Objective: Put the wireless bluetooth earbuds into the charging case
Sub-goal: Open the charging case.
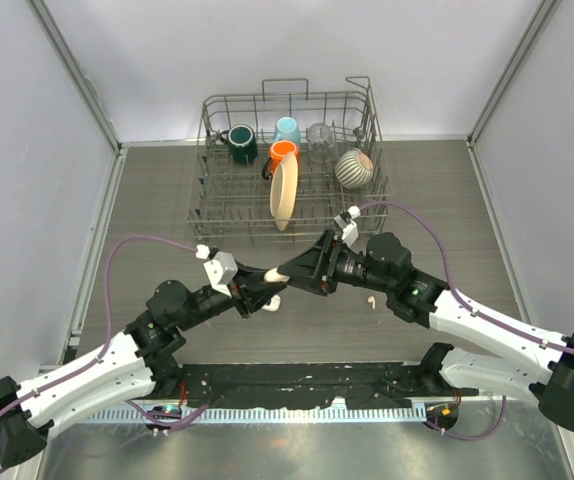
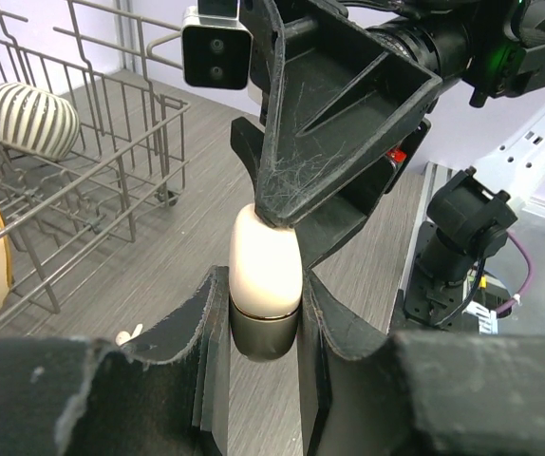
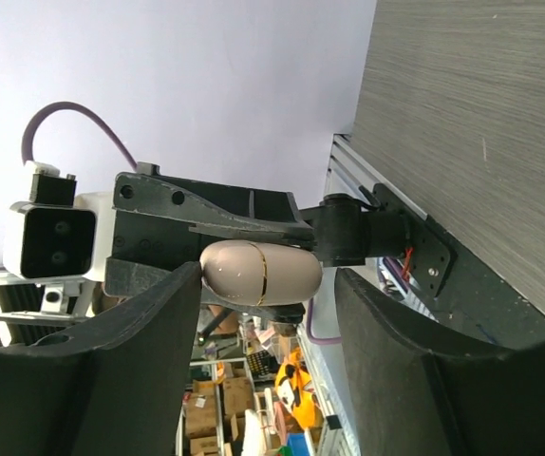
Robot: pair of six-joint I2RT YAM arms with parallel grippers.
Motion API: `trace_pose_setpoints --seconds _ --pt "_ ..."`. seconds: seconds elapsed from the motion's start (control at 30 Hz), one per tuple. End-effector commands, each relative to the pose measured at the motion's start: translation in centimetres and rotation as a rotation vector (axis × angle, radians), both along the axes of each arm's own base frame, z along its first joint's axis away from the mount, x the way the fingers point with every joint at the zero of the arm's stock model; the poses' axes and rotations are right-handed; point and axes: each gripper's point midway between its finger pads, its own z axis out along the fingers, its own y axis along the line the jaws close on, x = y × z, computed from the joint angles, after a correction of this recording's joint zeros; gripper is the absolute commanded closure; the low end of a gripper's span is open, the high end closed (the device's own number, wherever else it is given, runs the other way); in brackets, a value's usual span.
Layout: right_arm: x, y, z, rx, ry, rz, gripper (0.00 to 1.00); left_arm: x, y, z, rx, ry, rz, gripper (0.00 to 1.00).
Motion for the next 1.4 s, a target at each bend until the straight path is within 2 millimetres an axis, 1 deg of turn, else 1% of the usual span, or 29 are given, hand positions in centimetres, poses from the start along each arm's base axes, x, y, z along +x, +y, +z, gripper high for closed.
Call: trace_pose_setpoints --seconds 0.0,0.23,0.6,0.7,0.73,0.8,0.83,0.9,0.93,0.97,1.0,1.03,1.07,1.1,1.13,1.17,1.2,1.23,1.3,1.37 --pt "-0.3 0.3 2.5 0.098 -0.038 0.019 0.38 0.2 0.2 3.6 -0.099 -0.057 0.012 1.00" --pt "-0.4 0.5 2.5 0.171 0.002 0.027 0.39 0.2 0.2 3.8 -0.110 -0.061 0.012 1.00" --pt "-0.1 0.5 2.3 0.186 0.023 0.011 0.40 0.3 -0.1 3.8 -0.112 -0.061 0.005 1.00" --pt "-0.1 0.5 2.5 0.202 0.022 0.013 0.50 0.3 -0.2 3.8 -0.111 -0.061 0.002 1.00" --pt "-0.2 0.5 2.7 0.208 0.017 0.015 0.57 0.3 -0.2 3.7 -0.111 -0.061 0.002 1.00" --pt "-0.2 0.4 2.8 0.211 0.014 0.015 0.67 0.4 -0.2 3.6 -0.111 -0.058 0.006 1.00" --pt "-0.2 0.4 2.9 0.215 0.013 0.017 0.79 0.7 0.1 3.7 -0.124 -0.052 0.030 1.00" --pt "-0.1 0.4 3.0 0.221 0.010 0.010 0.90 0.9 0.4 3.6 -0.141 -0.049 0.051 0.97" --pt "-0.1 0.3 2.9 0.223 0.011 0.004 0.99 1.2 1.0 4.4 -0.179 -0.065 0.082 0.94" --pt "-0.1 0.2 3.0 0.232 0.009 -0.002 0.99 1.4 1.2 3.9 -0.186 -0.057 0.096 0.89" --pt "0.0 0.1 3.4 0.248 0.005 -0.011 0.99 1.4 1.6 4.5 -0.222 -0.076 0.110 0.88" --pt "0.1 0.0 3.2 0.251 0.010 -0.016 0.99 1.5 2.0 4.2 -0.233 -0.077 0.129 0.86" --pt "0.1 -0.1 3.2 0.256 0.012 -0.019 0.99 1.6 2.3 4.0 -0.242 -0.081 0.141 0.83" --pt "0.1 -0.1 3.4 0.267 0.010 -0.021 0.99 1.5 2.6 4.7 -0.273 -0.111 0.143 0.82" --pt "0.1 -0.1 3.3 0.270 0.019 -0.023 0.99 1.3 2.6 3.9 -0.263 -0.127 0.142 0.82" --pt "0.2 0.0 3.1 0.269 0.022 -0.023 0.99 1.1 2.7 3.8 -0.267 -0.151 0.137 0.79" --pt "0.2 0.0 3.2 0.272 0.023 -0.023 0.99 1.0 3.0 4.4 -0.292 -0.178 0.139 0.77" --pt "0.2 0.0 3.3 0.278 0.026 -0.021 0.99 1.0 3.1 3.8 -0.292 -0.178 0.144 0.76" --pt "0.3 0.2 3.1 0.280 0.030 -0.016 0.99 0.9 3.4 4.0 -0.306 -0.206 0.149 0.75" --pt "0.3 0.3 3.1 0.285 0.037 -0.010 0.99 0.6 3.2 3.6 -0.298 -0.223 0.134 0.74"
